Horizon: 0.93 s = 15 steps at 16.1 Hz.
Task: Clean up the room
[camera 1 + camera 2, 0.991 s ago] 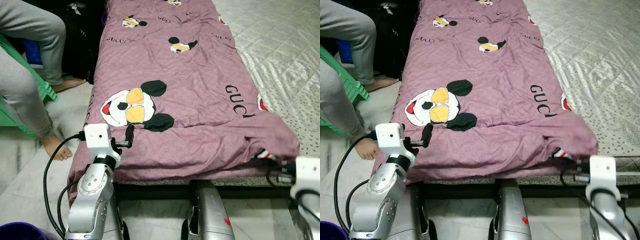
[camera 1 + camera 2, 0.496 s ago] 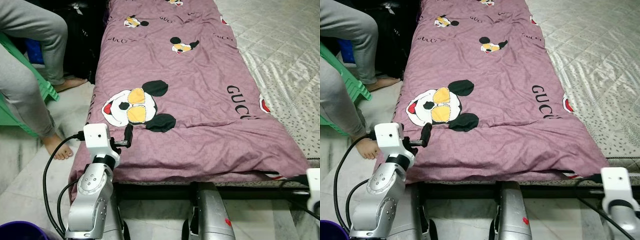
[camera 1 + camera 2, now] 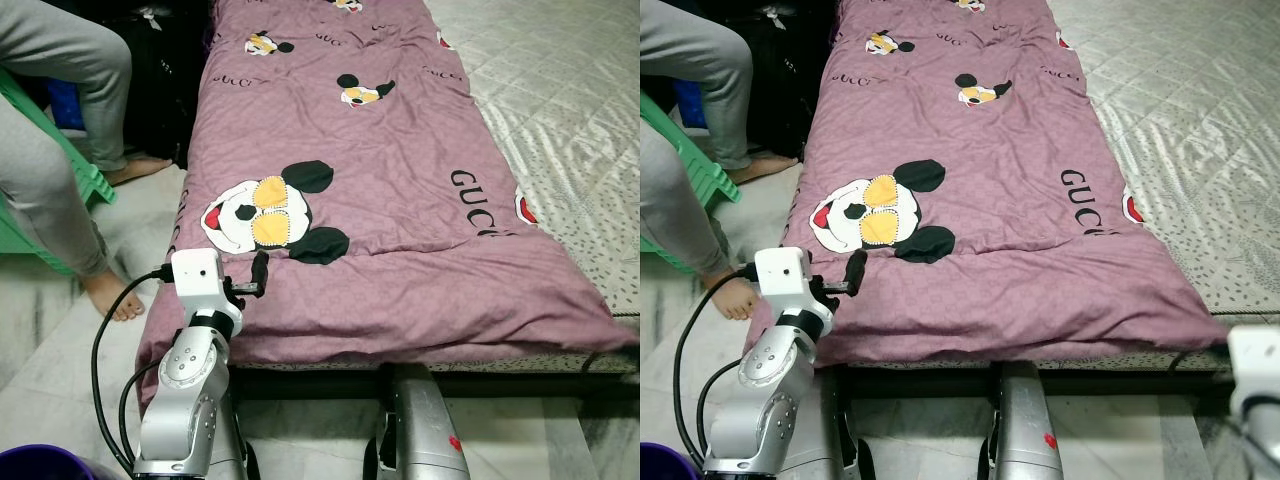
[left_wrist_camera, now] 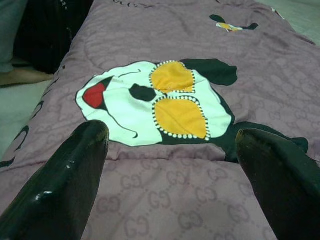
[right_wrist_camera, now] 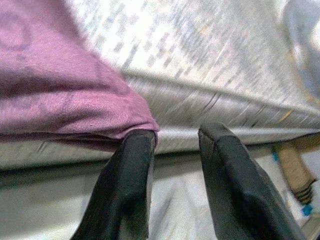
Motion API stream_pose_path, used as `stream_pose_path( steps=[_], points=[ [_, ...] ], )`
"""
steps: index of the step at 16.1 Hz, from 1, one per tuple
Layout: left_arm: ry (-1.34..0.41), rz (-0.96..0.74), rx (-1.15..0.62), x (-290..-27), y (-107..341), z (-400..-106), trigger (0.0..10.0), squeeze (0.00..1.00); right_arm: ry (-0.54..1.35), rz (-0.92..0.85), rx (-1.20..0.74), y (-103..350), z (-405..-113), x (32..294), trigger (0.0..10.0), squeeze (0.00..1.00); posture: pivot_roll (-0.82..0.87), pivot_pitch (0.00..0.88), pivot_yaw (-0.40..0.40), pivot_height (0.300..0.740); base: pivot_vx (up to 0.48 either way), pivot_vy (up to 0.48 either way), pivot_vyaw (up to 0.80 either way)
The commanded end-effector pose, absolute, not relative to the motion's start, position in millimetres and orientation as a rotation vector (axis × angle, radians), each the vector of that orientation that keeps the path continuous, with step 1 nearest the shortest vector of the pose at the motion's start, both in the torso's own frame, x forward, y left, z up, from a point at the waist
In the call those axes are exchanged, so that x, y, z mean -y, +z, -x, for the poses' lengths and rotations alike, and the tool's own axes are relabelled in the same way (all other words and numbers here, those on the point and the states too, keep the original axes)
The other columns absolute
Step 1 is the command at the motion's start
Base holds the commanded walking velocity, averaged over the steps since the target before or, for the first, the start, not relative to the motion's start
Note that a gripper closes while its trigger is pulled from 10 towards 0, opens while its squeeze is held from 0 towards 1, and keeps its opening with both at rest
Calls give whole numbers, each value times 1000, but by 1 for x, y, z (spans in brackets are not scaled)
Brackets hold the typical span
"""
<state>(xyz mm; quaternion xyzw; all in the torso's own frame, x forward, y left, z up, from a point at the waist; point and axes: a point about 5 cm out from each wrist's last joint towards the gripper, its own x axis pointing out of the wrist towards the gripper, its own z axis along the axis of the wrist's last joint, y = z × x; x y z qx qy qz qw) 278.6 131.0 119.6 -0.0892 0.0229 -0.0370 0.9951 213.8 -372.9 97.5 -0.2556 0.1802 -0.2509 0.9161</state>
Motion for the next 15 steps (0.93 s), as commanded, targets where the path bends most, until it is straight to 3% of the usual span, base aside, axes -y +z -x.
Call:
stream_pose_path(
  steps=[1, 4, 7, 13, 15],
  points=[
    [-79, 174, -63, -130, 116, -277, 10000, 0, -600, 552, -327, 116, -213, 390, 10000, 1000, -81, 141, -16, 516, 0, 0, 0],
    [-80, 174, -66, -130, 115, -278, 10000, 0, -591, 564, -252, 136, -229, 383, 10000, 1000, -87, 133, -21, 516, 0, 0, 0],
    [-83, 174, -69, -129, 114, -278, 10000, 0, -547, 535, -282, 123, -221, 373, 10000, 1000, -94, 129, -26, 516, 0, 0, 0],
    [-92, 172, -78, -128, 112, -278, 10000, 0, -378, 442, -333, 95, -182, 328, 10000, 1000, -107, 124, -26, 516, 0, 0, 0],
    [-85, 170, -61, -130, 114, -280, 10000, 0, -319, 501, -187, 125, -186, 300, 10000, 1000, -115, 123, -17, 516, 0, 0, 0]
  ],
)
